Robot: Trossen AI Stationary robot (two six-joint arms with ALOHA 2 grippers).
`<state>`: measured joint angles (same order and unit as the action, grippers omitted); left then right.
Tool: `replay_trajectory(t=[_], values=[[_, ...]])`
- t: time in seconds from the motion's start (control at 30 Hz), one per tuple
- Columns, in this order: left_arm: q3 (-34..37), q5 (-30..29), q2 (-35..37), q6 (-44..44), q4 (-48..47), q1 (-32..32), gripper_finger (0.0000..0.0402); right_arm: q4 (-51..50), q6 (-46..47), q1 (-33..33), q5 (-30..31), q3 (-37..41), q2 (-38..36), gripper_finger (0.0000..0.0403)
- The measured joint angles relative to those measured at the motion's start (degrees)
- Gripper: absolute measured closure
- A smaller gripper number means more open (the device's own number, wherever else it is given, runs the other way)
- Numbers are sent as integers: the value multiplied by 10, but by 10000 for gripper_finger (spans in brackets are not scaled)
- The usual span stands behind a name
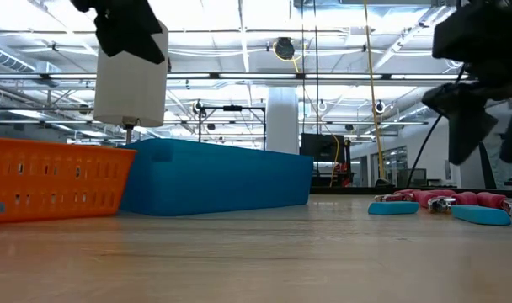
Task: Pick & Place School Supplies
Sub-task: Put the blue eraser into the orange bin
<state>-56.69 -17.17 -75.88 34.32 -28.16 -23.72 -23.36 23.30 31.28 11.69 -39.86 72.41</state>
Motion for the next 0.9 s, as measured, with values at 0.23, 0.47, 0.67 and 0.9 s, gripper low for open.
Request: replay_trajectory(t=[0.23,0.47,0.67,0.9], values=[[0,0,0,-1,11,25,183,13,-19,11,-43,0,59,165],[0,0,0,0,14,37,183,31,-35,12,-86,-1,116,165],[0,0,0,1,14,38,183,35,-45,14,-84,-2,133,166],[0,0,0,0,14,38,183,39,-55,15,-87,-2,131,210]])
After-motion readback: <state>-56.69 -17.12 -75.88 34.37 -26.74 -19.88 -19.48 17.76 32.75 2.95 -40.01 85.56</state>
